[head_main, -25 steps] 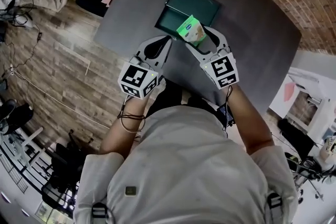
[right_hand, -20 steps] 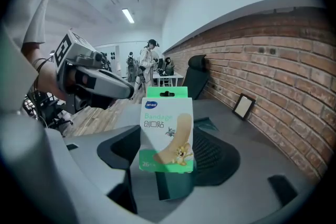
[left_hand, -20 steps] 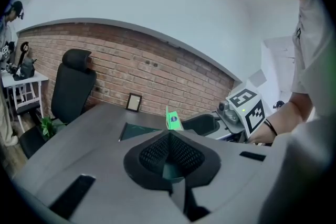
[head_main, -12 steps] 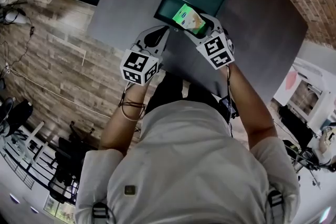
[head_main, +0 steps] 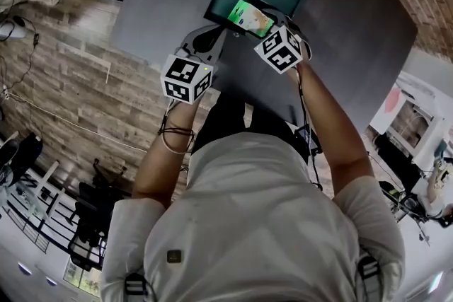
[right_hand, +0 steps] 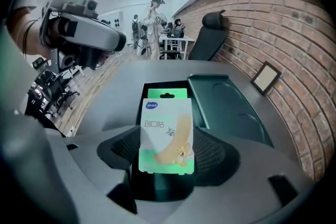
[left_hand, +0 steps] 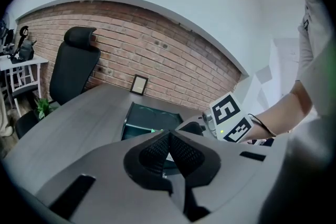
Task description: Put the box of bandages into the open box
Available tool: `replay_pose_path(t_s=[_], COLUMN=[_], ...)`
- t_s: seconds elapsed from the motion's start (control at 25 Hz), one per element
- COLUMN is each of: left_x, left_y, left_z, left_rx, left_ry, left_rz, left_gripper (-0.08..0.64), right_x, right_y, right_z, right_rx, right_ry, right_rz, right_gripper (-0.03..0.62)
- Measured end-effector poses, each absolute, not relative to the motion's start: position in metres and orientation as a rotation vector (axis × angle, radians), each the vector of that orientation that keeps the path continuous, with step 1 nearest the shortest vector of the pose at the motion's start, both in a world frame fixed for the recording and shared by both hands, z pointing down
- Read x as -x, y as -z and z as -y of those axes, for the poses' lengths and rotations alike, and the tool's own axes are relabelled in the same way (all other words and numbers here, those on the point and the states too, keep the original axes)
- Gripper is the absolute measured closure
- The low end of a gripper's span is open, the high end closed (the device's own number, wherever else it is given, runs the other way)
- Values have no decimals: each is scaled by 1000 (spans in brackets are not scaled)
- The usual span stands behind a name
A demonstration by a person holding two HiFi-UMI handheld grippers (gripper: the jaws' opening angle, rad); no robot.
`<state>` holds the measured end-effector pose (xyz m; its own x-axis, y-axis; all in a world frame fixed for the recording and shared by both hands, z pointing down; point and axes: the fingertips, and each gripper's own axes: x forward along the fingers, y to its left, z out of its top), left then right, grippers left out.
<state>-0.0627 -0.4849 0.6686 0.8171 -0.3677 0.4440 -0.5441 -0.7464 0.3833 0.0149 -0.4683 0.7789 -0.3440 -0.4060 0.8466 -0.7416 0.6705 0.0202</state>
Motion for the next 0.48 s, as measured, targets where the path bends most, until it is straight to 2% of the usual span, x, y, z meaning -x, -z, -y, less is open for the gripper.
replay_pose_path(t_s=[0.48], left_x=[70], left_y=[-680], left_z=[481], left_rx=[-2468], left_ry=[-482], left_rz=[672], left_gripper=[545], right_x=[-17], right_y=[-797], right_z=[474], right_rx=[-907], right_ry=[-506], right_rz=[1946], right_gripper=[287])
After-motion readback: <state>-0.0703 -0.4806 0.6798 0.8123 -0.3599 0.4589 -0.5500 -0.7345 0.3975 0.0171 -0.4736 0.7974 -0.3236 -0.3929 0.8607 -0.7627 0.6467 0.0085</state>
